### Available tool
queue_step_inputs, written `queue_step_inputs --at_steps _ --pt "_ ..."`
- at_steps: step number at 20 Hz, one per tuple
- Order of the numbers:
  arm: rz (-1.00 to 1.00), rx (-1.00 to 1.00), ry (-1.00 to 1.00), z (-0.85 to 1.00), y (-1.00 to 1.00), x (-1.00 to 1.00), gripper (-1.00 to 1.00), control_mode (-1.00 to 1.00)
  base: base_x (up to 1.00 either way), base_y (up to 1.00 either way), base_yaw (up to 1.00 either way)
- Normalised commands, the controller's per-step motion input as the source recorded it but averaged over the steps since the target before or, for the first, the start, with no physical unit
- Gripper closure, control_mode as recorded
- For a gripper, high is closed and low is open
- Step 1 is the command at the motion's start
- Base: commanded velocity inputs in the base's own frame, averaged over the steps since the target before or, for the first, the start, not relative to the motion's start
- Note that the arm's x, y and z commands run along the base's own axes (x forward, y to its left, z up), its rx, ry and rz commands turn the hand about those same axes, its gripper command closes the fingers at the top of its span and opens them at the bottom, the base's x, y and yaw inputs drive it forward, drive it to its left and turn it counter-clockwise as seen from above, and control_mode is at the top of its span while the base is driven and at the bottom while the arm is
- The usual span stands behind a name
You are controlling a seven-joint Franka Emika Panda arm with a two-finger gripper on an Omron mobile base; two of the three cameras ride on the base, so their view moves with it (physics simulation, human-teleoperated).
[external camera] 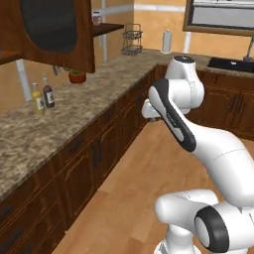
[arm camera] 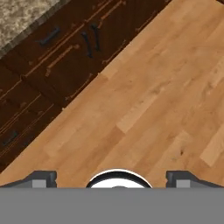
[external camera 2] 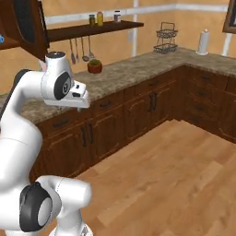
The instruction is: Gather all objects into one cabinet and sort the glasses and bowls to opposite sides.
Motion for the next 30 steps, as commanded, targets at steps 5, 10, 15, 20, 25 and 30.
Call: queue_step_inputs --at_steps 5,10,15,20,25,30 --pt "0.00 0.00 0.00 0.00 0.00 0.00 -1.00 1.00 0.00 -0.44 -0.67" --pt "0.00 0.00 0.00 0.00 0.00 0.00 -1.00 1.00 0.04 -0.36 -0.65" --pt "0.00 0.00 0.00 0.00 0.00 0.00 -1.00 1.00 0.18 -0.40 -0.63" --pt "0.00 0.00 0.00 0.00 0.00 0.00 -1.00 1.00 0.39 -0.63 -0.45" --pt "0.00 0.00 0.00 0.00 0.00 0.00 -1.00 1.00 0.38 -0.97 0.02" --pt "0.00 0.00 0.00 0.00 0.00 0.00 -1.00 1.00 0.99 -0.70 0.13"
